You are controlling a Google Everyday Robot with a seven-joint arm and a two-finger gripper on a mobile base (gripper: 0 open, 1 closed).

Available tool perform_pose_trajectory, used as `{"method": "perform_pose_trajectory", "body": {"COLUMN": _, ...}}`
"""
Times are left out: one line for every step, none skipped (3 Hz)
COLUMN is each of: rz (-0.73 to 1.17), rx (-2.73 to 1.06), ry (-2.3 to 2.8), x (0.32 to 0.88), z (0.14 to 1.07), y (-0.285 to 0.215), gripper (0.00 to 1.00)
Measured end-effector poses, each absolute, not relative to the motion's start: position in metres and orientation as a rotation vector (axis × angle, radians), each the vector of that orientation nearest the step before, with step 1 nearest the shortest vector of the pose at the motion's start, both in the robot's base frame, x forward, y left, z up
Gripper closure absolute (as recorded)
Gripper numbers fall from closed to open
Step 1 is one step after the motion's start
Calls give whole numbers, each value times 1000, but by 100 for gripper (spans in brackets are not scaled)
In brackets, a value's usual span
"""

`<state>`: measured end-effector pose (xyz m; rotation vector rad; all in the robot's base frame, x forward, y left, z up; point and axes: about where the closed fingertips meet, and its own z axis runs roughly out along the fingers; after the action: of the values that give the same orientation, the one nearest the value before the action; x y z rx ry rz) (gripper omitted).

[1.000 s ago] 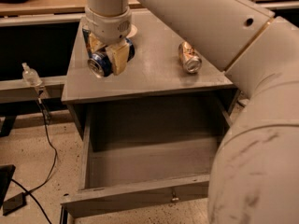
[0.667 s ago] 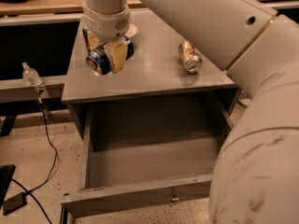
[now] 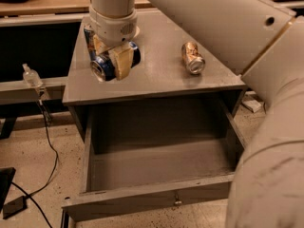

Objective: Place pepsi can into top drawer

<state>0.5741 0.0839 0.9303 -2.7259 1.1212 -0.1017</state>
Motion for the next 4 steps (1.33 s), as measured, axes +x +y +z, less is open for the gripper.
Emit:
{"method": "perform_pose_trajectory", "body": {"rz": -47, "rx": -2679, "ry": 1256, "x": 534, "z": 933, "y": 68, "gripper": 100}}
{"method": "perform_pose_trajectory", "body": {"rz": 67, "rx": -2645, "ry": 1416, "x": 474, "z": 908, "y": 52, "gripper": 100}}
{"method": "perform_pose_trajectory", "body": {"rz": 277, "rx": -2599, "ry": 1574, "x": 418, "z": 840, "y": 48, "gripper": 100}}
{"method": "perform_pose_trajectory", "body": {"rz": 389, "rx": -2577, "ry": 1590, "x": 388, "z": 783, "y": 50, "gripper": 100}}
